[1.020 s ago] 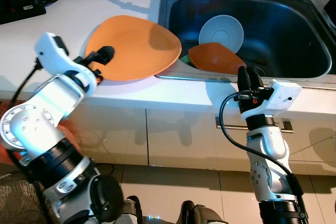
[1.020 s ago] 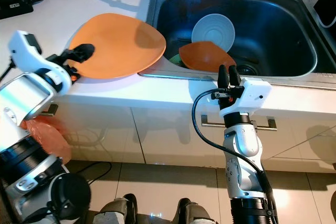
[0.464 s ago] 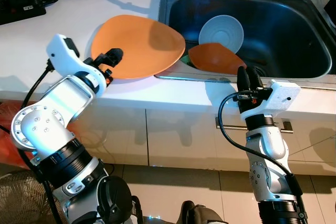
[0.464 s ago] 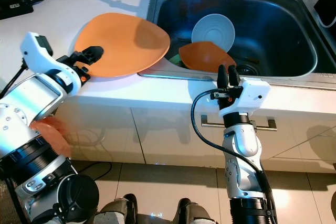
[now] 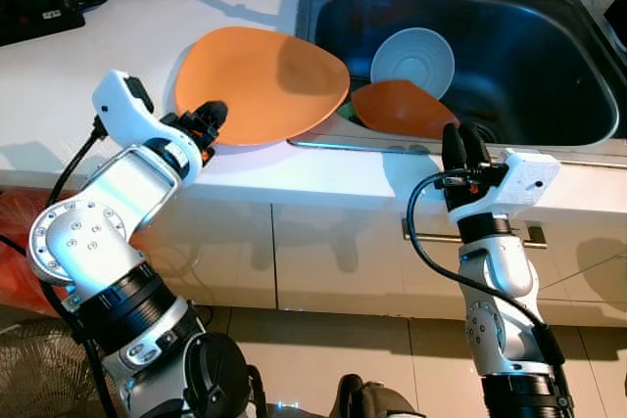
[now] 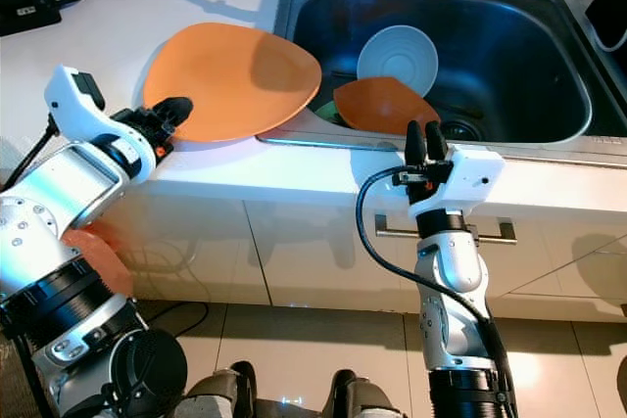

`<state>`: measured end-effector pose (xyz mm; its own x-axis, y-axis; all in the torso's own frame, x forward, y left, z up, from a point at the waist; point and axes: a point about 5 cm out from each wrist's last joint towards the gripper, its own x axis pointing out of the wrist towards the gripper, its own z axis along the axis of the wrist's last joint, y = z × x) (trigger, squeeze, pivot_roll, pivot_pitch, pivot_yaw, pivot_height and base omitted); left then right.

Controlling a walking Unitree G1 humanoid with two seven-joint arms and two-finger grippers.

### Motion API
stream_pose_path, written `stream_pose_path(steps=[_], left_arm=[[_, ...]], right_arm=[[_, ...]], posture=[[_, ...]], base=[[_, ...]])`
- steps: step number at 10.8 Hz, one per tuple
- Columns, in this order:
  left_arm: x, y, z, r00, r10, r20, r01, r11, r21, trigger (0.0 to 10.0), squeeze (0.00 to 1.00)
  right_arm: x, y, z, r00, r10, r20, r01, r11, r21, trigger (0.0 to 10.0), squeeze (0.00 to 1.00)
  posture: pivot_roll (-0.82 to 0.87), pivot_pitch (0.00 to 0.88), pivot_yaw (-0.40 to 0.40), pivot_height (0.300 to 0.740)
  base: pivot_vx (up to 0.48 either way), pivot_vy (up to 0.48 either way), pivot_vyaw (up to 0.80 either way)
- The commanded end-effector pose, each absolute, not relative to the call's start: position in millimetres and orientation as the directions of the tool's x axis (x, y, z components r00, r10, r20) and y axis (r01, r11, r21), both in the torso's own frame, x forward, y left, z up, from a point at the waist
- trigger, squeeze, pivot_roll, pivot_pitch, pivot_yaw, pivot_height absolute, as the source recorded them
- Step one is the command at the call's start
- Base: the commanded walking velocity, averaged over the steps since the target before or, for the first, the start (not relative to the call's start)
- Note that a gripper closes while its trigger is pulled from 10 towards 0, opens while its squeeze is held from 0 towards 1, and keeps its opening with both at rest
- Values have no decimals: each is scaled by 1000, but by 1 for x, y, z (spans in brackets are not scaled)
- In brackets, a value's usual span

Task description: Kitchen organization

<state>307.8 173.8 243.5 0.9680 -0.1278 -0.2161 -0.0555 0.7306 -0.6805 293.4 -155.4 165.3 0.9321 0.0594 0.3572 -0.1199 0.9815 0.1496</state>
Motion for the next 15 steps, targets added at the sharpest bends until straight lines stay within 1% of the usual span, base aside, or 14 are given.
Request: stream_pose_path(steps=[1,11,12,13,14,15], left_arm=[[308,168,233,952,-148,-267,-76,732,-677,0,0],[309,165,235,956,-151,-252,-63,731,-680,0,0],[309,164,237,961,-150,-234,-52,731,-681,0,0],[310,165,250,979,-132,-155,-2,754,-657,0,0],[309,165,270,992,-126,-17,88,775,-626,7725,0],[308,164,282,991,-123,57,132,786,-604,10000,0]], right_arm=[[293,-154,148,959,76,273,-123,980,159,10000,0],[295,-153,148,960,86,266,-132,979,156,10000,0],[295,-153,148,960,86,266,-131,979,157,10000,0],[295,-153,147,960,86,266,-131,979,157,10000,0],[295,-153,147,960,86,265,-131,979,158,10000,0],[295,-153,147,961,84,265,-130,979,159,10000,0]], posture=[[124,210,-24,740],[127,207,-30,740],[128,206,-30,740],[128,205,-30,740],[126,203,-30,740],[126,202,-29,740]], base=[[0,0,0],[0,0,0],[0,0,0],[0,0,0],[0,0,0],[0,0,0]])
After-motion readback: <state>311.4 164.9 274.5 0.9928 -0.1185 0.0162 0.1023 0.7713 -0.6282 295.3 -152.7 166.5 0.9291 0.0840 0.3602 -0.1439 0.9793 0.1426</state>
